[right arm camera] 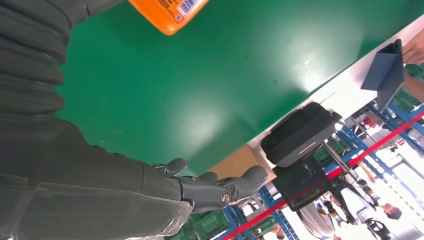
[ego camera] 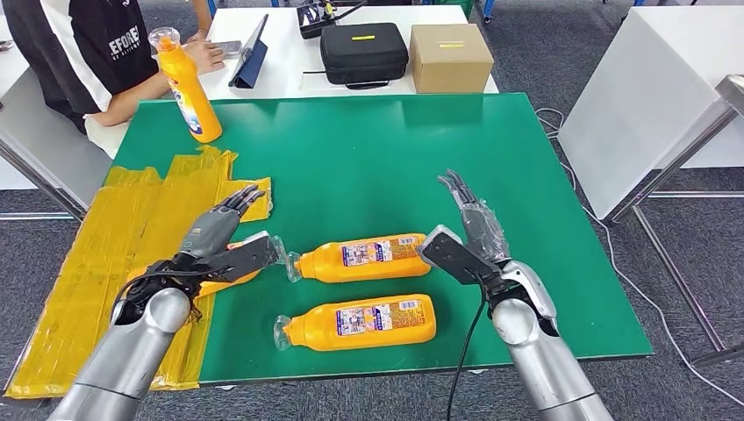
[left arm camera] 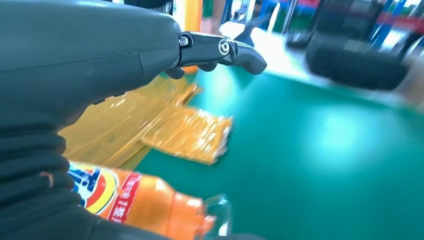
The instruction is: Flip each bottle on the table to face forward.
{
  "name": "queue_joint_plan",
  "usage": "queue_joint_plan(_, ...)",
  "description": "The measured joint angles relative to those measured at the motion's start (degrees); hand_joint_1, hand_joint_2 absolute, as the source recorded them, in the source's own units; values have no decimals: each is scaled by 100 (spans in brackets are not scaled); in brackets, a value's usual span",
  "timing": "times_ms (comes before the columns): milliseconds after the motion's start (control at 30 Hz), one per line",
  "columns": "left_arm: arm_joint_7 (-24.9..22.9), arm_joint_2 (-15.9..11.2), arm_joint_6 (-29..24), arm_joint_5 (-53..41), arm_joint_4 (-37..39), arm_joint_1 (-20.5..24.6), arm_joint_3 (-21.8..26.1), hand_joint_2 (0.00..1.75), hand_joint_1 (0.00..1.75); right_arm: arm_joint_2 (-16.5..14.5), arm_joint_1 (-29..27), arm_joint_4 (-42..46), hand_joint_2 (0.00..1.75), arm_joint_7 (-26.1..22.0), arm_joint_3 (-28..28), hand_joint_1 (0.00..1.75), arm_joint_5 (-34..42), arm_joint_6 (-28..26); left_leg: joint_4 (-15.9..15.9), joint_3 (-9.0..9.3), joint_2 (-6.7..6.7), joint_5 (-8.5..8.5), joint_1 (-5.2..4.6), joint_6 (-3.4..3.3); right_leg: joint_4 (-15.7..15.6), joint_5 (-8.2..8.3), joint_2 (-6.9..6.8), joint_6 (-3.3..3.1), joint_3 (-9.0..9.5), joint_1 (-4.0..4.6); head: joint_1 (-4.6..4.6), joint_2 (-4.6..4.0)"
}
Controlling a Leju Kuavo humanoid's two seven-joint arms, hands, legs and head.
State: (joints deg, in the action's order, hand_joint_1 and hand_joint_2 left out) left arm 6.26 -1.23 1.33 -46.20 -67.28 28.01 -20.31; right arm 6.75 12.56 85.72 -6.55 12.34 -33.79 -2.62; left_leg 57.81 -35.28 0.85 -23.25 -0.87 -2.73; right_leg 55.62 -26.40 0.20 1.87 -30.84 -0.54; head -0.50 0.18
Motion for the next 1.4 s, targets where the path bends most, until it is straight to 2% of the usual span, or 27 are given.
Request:
queue_joint_plan(133,285,-22,-46,639,-959,-519,158,175,0,49,-161,84,175,3,-37,0,-131,-31,0,0,0,-1,0,0,-1,-1,0,-1,-1,0,0,1)
queue_joint_plan(267,678,-5,149,1747,-1588,-890,407,175,0,133,-225,134,175,102,-21,0,-705,-51,0,-1,-3,-1,0,1,-1,-1,0,-1,-2,1,0,0)
queue_joint_plan(433,959,75,535,2696,-1893,-1040,668,175,0,250,-57,146,175,337,227,0,-1558,206,0,1,-2,2,2,0,0,1,0,-1,0,2,1,-1)
queue_joint_plan(667,994,216,617,2835,-1988,-1080,796,175,0,397,296,144,175,398,744,0,-1913,472,0,0,-1,3,2,-1,1,1,0,0,0,1,-1,0)
queue_joint_plan(1133,994,248,642,2945,-1985,-1047,803,175,0,469,880,-137,175,374,1597,0,-1821,754,0,0,0,3,3,0,1,0,0,0,-1,2,0,1)
queue_joint_plan(1400,994,248,637,2946,-1979,-1047,807,175,0,471,1005,-354,175,475,1834,0,-1810,816,0,-2,0,3,2,-1,0,0,0,0,-2,1,0,-1)
